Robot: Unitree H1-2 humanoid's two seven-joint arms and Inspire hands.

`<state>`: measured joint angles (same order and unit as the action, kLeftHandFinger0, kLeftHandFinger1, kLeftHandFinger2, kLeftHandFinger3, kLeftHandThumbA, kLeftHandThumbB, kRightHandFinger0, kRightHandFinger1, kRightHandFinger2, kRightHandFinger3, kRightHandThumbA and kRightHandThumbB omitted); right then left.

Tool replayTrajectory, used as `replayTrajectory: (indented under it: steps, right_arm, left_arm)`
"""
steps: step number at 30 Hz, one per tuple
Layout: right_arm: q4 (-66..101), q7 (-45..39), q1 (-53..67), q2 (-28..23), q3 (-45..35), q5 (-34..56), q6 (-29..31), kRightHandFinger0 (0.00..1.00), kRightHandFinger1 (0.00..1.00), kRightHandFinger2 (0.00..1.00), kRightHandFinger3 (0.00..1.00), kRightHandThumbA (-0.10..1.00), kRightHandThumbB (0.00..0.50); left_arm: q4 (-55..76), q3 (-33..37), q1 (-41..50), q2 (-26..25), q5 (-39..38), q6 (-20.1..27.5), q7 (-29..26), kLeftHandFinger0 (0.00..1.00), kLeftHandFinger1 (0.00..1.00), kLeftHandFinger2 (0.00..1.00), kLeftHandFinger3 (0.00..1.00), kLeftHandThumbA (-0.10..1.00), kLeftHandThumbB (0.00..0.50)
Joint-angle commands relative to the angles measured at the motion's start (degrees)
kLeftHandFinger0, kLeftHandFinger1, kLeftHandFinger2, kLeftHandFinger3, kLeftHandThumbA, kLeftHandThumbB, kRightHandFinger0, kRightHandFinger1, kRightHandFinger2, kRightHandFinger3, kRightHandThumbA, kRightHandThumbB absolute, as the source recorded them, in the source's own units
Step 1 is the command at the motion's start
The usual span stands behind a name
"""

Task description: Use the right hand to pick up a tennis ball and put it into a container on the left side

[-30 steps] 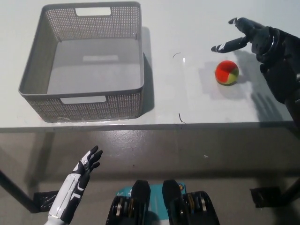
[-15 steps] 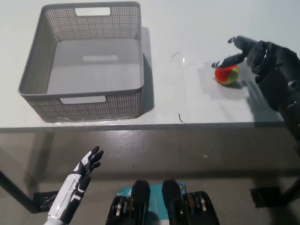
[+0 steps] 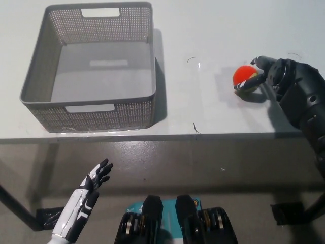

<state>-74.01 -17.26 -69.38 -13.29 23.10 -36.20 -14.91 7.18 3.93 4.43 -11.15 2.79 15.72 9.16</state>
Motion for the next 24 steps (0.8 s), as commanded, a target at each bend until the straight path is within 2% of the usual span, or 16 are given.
replayTrajectory:
  steps: [1,8,16,20,21,22,23,24]
  right_arm:
    - [-0.9,3.1,-4.8,0.3,0.3,1.4,2.6,1.00,1.00,1.00,1.00,0.78,0.491]
    - [-1.8,3.0,-5.1,0.1,0.6,1.8,3.3,1.00,1.00,1.00,1.00,0.77,0.484]
    - [-1.8,4.0,-5.3,0.2,0.9,1.9,3.5,1.00,1.00,1.00,1.00,0.77,0.499]
    - [-2.3,4.4,-5.4,0.4,0.8,2.5,4.4,1.00,1.00,1.00,1.00,0.73,0.484]
    - [-2.6,5.7,-5.2,0.5,1.3,2.0,5.1,0.98,1.00,1.00,1.00,0.71,0.449]
    - [-2.5,7.2,-4.9,0.5,1.0,2.3,5.9,0.84,1.00,1.00,1.00,0.62,0.379]
    - [-2.5,7.9,-4.8,0.5,0.8,2.5,6.2,0.75,0.96,1.00,1.00,0.57,0.378]
    - [-2.1,11.1,-4.1,0.5,0.4,2.7,7.6,0.78,0.92,1.00,1.00,0.34,0.320]
  left_arm:
    - [0.7,-0.1,-0.1,-0.9,-0.8,2.7,0.6,1.00,1.00,1.00,1.00,0.99,0.259]
    - [0.8,-0.3,-0.4,-1.0,-1.0,2.6,0.7,1.00,1.00,1.00,1.00,0.99,0.265]
    - [0.9,-0.2,-0.5,-1.0,-0.9,2.4,0.7,1.00,1.00,1.00,1.00,0.98,0.270]
    - [1.0,-0.3,-0.7,-1.1,-0.9,2.4,0.8,1.00,1.00,1.00,1.00,0.98,0.268]
    - [1.0,-0.3,-0.7,-1.2,-1.1,2.5,0.8,1.00,1.00,1.00,1.00,0.98,0.270]
    - [0.8,-0.3,-0.6,-1.2,-1.0,2.8,0.8,1.00,1.00,1.00,1.00,0.98,0.270]
    - [0.7,-0.3,-0.6,-1.2,-1.0,2.9,0.8,1.00,1.00,1.00,1.00,0.98,0.269]
    - [0.8,-0.3,-0.6,-1.2,-1.0,2.9,0.8,1.00,1.00,1.00,1.00,0.99,0.269]
